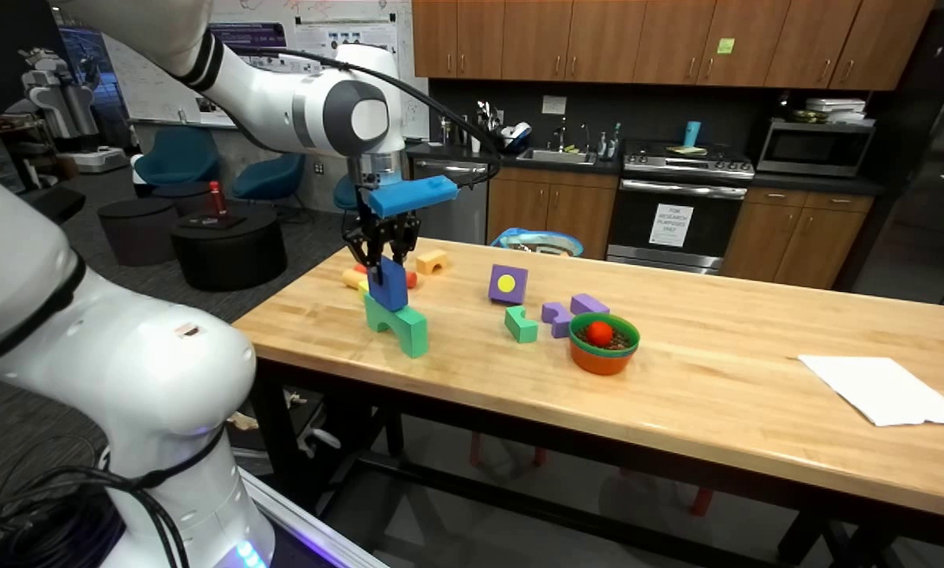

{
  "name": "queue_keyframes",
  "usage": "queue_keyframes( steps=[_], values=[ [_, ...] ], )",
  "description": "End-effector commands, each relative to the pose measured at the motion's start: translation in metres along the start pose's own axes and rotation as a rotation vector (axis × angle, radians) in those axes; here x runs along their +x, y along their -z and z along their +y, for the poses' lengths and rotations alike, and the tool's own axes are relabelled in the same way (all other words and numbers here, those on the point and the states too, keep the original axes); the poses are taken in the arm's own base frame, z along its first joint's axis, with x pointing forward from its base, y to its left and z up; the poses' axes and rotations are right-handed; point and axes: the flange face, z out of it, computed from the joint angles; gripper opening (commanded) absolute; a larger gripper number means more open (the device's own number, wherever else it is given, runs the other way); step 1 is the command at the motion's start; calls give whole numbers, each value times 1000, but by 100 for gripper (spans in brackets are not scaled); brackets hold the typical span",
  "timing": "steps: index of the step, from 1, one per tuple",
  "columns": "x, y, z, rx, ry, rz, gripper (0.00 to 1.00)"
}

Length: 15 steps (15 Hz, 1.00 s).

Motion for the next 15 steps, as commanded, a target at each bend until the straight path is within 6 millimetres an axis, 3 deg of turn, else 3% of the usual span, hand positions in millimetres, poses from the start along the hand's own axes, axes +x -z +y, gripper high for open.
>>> queue_keyframes(
  steps=[1, 15],
  values=[
    [-2, 3, 7, 5, 3, 26, 16],
    [-5, -5, 12, 24, -12, 32, 16]
  ],
)
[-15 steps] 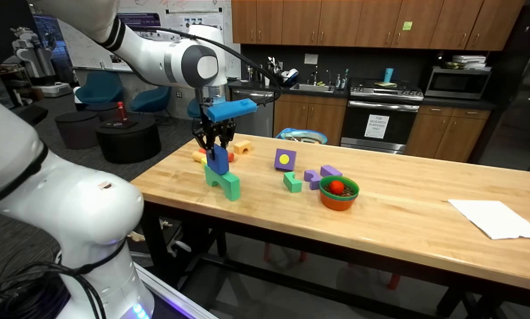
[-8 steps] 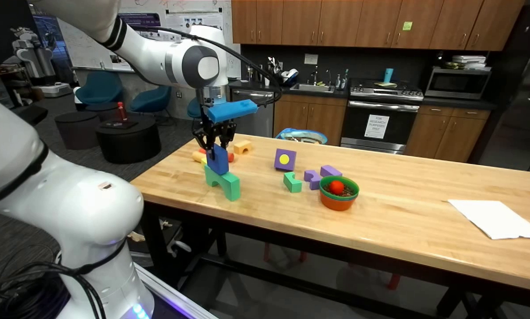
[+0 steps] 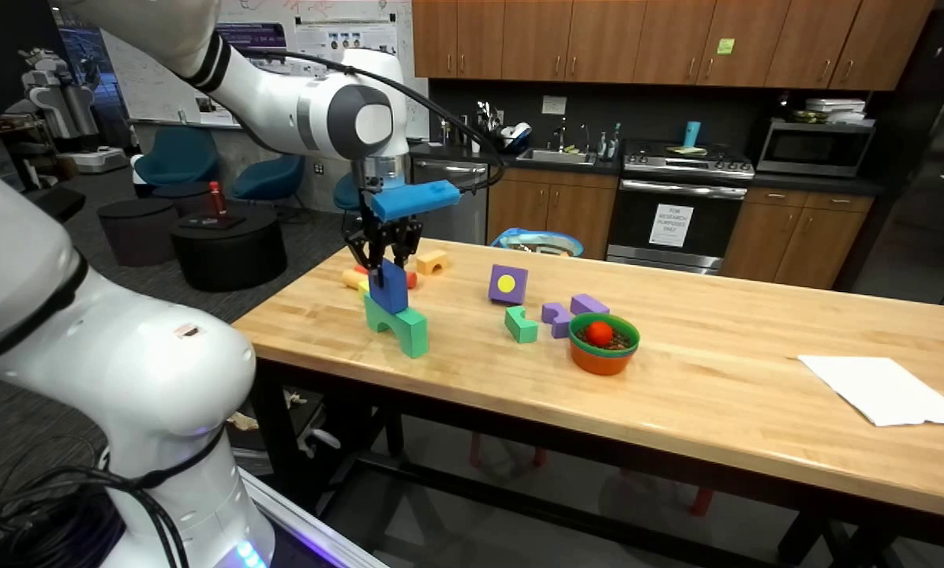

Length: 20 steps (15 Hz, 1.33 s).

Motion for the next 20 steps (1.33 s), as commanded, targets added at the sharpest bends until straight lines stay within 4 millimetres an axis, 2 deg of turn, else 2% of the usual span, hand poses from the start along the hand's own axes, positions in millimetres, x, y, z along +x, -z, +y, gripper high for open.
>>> queue_keyframes(
  steps=[1, 2, 3, 4, 5, 10, 15, 20],
  values=[
    [-2, 0, 9, 9, 4, 23, 16],
    [-2, -1, 10, 10, 3, 22, 16],
    [-2, -2, 10, 13, 2, 19, 66],
    [-3, -2, 10, 14, 2, 19, 66],
    [-3, -3, 11, 15, 2, 19, 71],
    [-5, -4, 11, 16, 10, 18, 100],
    [-3, 3, 9, -4, 6, 17, 100],
    [1, 22, 5, -81, -7, 27, 100]
  ],
)
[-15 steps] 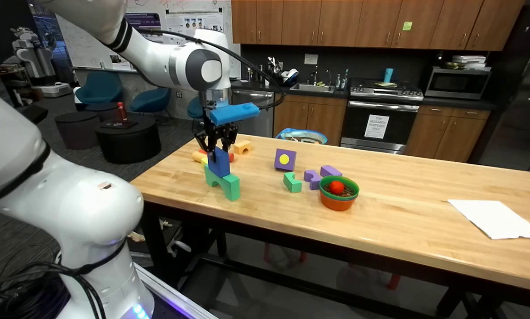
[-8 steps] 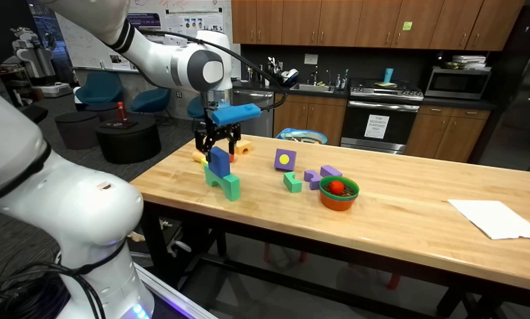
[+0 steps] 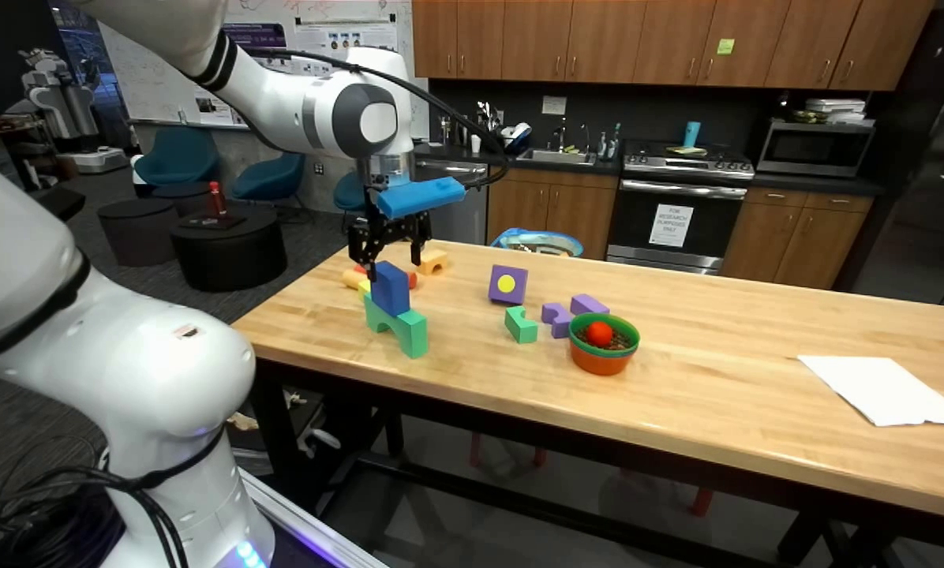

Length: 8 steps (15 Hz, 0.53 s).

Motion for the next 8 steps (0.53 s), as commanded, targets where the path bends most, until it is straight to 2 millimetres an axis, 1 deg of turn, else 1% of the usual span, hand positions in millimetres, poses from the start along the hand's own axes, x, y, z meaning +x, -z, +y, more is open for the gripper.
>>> queue_keyframes(
  steps=[1, 5, 8],
  values=[
    [3, 23, -5, -73, -12, 23, 100],
    [6, 47, -9, -152, -44, 47, 100],
    [6, 62, -4, -223, -148, 73, 100]
  ],
)
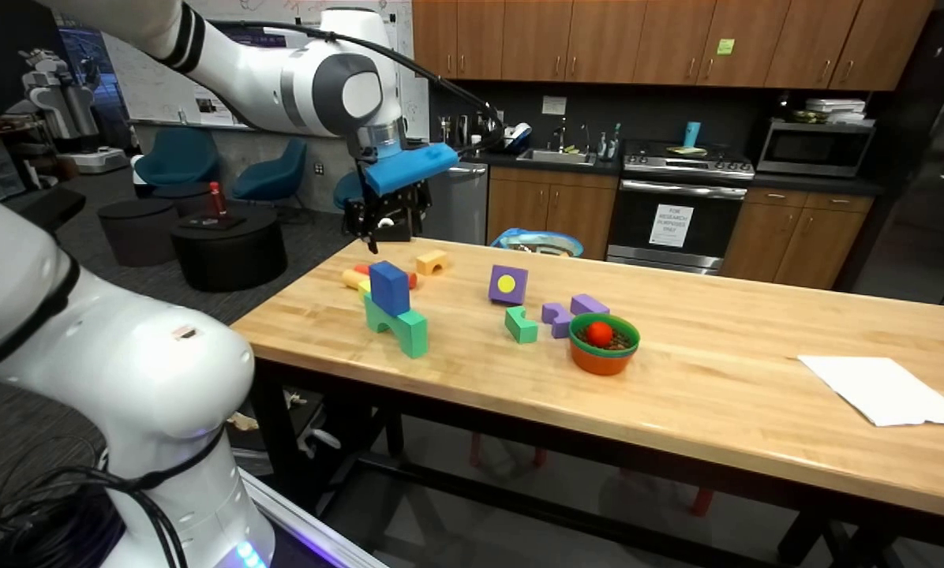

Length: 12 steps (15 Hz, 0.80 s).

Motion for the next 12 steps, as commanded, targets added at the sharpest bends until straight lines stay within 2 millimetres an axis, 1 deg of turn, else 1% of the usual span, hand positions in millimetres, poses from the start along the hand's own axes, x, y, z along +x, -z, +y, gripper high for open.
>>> queue_keyframes(
  steps=[1, 4, 8, 12],
  values=[
    [-1, 19, 7, -102, -134, 16, 100],
    [-6, 21, 22, -179, -294, 23, 100],
    [-19, 18, 41, -254, -464, -1, 100],
    [-27, 5, 55, -275, -565, -30, 100]
  ],
)
